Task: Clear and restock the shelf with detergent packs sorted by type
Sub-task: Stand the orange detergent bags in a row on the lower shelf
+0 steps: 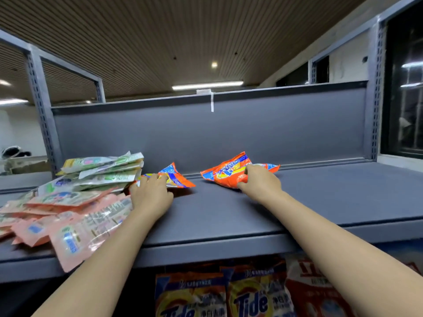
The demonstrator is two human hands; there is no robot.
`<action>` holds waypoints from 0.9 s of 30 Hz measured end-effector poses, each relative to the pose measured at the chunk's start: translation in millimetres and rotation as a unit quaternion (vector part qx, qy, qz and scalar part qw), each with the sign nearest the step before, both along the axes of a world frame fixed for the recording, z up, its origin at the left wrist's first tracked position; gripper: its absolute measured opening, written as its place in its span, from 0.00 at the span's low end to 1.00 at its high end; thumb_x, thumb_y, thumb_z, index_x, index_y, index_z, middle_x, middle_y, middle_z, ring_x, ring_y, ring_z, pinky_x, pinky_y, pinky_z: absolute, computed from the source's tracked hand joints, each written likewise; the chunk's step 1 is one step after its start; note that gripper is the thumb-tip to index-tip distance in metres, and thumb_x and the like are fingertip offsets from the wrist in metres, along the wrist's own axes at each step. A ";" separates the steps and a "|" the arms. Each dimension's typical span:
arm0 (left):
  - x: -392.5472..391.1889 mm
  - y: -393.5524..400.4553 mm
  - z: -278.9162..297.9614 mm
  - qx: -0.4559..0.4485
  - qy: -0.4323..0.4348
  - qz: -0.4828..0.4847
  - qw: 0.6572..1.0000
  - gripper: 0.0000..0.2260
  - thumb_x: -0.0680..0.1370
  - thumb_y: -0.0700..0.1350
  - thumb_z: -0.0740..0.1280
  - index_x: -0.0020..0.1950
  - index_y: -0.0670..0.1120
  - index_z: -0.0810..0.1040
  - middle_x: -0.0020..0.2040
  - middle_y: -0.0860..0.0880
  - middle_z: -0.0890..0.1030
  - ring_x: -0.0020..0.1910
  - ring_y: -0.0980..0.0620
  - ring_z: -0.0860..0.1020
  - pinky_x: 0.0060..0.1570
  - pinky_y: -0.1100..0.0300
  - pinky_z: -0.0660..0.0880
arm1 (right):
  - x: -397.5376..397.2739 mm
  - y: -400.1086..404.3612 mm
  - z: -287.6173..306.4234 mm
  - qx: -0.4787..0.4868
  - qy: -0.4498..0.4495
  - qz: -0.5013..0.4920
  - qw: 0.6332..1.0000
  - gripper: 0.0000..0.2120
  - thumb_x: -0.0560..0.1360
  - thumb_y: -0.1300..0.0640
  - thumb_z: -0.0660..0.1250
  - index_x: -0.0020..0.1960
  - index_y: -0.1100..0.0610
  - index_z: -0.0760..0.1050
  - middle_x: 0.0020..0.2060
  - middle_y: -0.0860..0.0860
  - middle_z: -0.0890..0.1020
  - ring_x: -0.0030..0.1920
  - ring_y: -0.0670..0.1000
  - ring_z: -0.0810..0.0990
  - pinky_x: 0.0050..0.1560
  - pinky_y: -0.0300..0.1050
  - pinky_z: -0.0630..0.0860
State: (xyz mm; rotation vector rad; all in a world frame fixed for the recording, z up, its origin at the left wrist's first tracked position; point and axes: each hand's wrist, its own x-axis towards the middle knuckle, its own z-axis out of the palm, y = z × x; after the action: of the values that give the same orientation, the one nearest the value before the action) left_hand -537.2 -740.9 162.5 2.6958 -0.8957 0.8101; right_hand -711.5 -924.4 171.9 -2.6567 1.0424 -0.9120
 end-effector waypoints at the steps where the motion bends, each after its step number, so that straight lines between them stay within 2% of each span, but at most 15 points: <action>1: 8.1 -3.0 -1.1 0.018 0.007 0.000 1.000 0.22 0.76 0.47 0.61 0.70 0.52 0.66 0.70 0.51 0.68 0.71 0.46 0.61 0.63 0.48 0.64 | 9.2 -3.3 -0.3 0.010 0.011 -0.021 1.000 0.17 0.75 0.52 0.64 0.62 0.56 0.69 0.60 0.53 0.75 0.58 0.56 0.75 0.44 0.46 0.70; 3: 21.2 -8.3 -3.8 0.051 0.025 0.010 0.998 0.23 0.76 0.47 0.60 0.72 0.53 0.64 0.72 0.51 0.65 0.70 0.45 0.62 0.65 0.48 0.63 | 26.4 -11.2 -2.3 0.028 0.063 -0.036 0.997 0.25 0.75 0.53 0.65 0.71 0.52 0.63 0.68 0.51 0.70 0.65 0.56 0.72 0.50 0.48 0.72; 5: 30.1 -12.1 -4.7 0.072 0.031 0.030 0.996 0.22 0.78 0.44 0.57 0.72 0.53 0.65 0.72 0.50 0.66 0.69 0.43 0.65 0.65 0.50 0.64 | 37.3 -17.7 -4.1 0.036 0.129 -0.025 0.991 0.30 0.76 0.55 0.64 0.75 0.47 0.58 0.73 0.50 0.63 0.70 0.56 0.66 0.57 0.52 0.71; 8: 38.8 -17.0 -2.9 0.055 0.029 0.056 0.996 0.18 0.78 0.42 0.55 0.66 0.52 0.73 0.64 0.47 0.75 0.63 0.43 0.71 0.59 0.54 0.68 | 42.6 -23.2 -2.6 -0.037 0.182 -0.037 0.982 0.25 0.77 0.53 0.63 0.73 0.46 0.61 0.70 0.51 0.68 0.70 0.56 0.65 0.60 0.52 0.69; 10: 40.5 -19.0 -1.7 0.045 0.018 0.071 0.996 0.15 0.79 0.42 0.56 0.61 0.51 0.76 0.60 0.47 0.78 0.60 0.44 0.74 0.54 0.55 0.70 | 39.2 -18.9 1.4 -0.093 0.206 -0.042 0.973 0.23 0.79 0.52 0.62 0.72 0.50 0.63 0.66 0.54 0.73 0.66 0.56 0.70 0.56 0.48 0.70; 13: 40.8 -22.5 0.8 0.052 0.009 0.081 0.995 0.14 0.79 0.43 0.57 0.61 0.51 0.77 0.58 0.47 0.79 0.58 0.45 0.76 0.53 0.55 0.70 | 27.0 -6.7 5.0 -0.096 0.213 -0.033 0.972 0.21 0.79 0.54 0.60 0.71 0.54 0.64 0.64 0.54 0.75 0.63 0.56 0.74 0.46 0.44 0.67; 16: 31.2 -28.3 5.0 0.073 -0.023 0.076 0.994 0.12 0.78 0.40 0.58 0.58 0.50 0.77 0.56 0.49 0.80 0.56 0.48 0.78 0.46 0.59 0.68 | 10.2 13.6 4.1 -0.125 0.192 -0.047 0.972 0.16 0.78 0.51 0.61 0.64 0.53 0.70 0.60 0.51 0.77 0.60 0.54 0.75 0.45 0.43 0.65; 18: 24.1 -33.1 6.1 0.082 -0.065 0.052 0.993 0.11 0.79 0.41 0.58 0.56 0.50 0.77 0.54 0.50 0.80 0.53 0.49 0.78 0.41 0.61 0.65 | -1.0 28.4 3.0 -0.166 0.170 -0.054 0.970 0.15 0.76 0.46 0.63 0.58 0.52 0.74 0.56 0.50 0.78 0.59 0.54 0.75 0.50 0.46 0.65; 20: 16.1 -36.8 8.6 0.077 -0.115 0.023 0.990 0.09 0.80 0.44 0.59 0.54 0.50 0.78 0.51 0.49 0.81 0.52 0.49 0.79 0.38 0.60 0.64 | -9.0 39.3 2.4 -0.186 0.140 -0.035 0.972 0.18 0.71 0.39 0.67 0.54 0.51 0.77 0.52 0.50 0.79 0.57 0.53 0.75 0.55 0.48 0.65; 21: 10.0 -39.4 10.5 0.069 -0.142 0.001 0.987 0.09 0.80 0.46 0.59 0.53 0.50 0.78 0.50 0.49 0.81 0.51 0.48 0.79 0.38 0.60 0.63 | -12.4 43.0 2.8 -0.176 0.124 -0.011 0.976 0.20 0.69 0.36 0.67 0.51 0.50 0.78 0.49 0.49 0.79 0.56 0.53 0.75 0.56 0.49 0.65; 23: -3.8 -45.3 14.8 0.058 -0.157 -0.089 0.982 0.13 0.81 0.53 0.57 0.50 0.52 0.80 0.46 0.49 0.81 0.49 0.47 0.78 0.37 0.60 0.63 | -19.6 43.8 6.1 -0.122 0.064 0.034 0.990 0.22 0.66 0.30 0.65 0.43 0.48 0.78 0.41 0.47 0.78 0.50 0.52 0.76 0.51 0.48 0.68; 24: -11.1 -46.8 17.9 0.040 -0.128 -0.151 0.979 0.16 0.80 0.58 0.56 0.47 0.53 0.81 0.42 0.50 0.80 0.47 0.48 0.78 0.37 0.60 0.63 | -23.1 39.8 8.4 -0.094 0.027 0.032 0.995 0.23 0.67 0.28 0.63 0.44 0.48 0.78 0.41 0.47 0.79 0.50 0.52 0.76 0.49 0.47 0.68; 25: -16.2 -46.9 20.7 0.022 -0.072 -0.202 0.976 0.19 0.79 0.63 0.55 0.44 0.55 0.81 0.40 0.51 0.79 0.46 0.49 0.77 0.37 0.59 0.64 | -27.1 32.8 9.6 -0.077 -0.002 0.007 0.997 0.25 0.68 0.28 0.61 0.48 0.48 0.79 0.45 0.48 0.80 0.52 0.53 0.76 0.51 0.47 0.69; 26: -19.0 -45.7 23.8 -0.006 -0.013 -0.238 0.971 0.20 0.77 0.66 0.56 0.46 0.57 0.82 0.40 0.52 0.79 0.47 0.50 0.75 0.38 0.59 0.65 | -31.6 23.8 9.5 -0.065 -0.018 -0.037 0.997 0.26 0.70 0.30 0.60 0.53 0.49 0.79 0.50 0.50 0.80 0.56 0.54 0.75 0.54 0.48 0.69; 27: -15.5 -45.5 24.1 -0.033 -0.001 -0.247 0.969 0.21 0.76 0.68 0.55 0.50 0.58 0.82 0.44 0.52 0.81 0.49 0.50 0.75 0.42 0.58 0.66 | -36.1 14.3 7.4 -0.045 -0.017 -0.089 0.995 0.27 0.72 0.32 0.59 0.58 0.52 0.78 0.55 0.51 0.79 0.59 0.55 0.73 0.56 0.48 0.69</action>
State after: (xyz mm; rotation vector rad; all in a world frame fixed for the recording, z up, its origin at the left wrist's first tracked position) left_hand -552.6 -786.3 186.7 2.2580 -1.4283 0.7091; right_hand -747.6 -910.0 179.3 -2.6409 1.2759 -1.0587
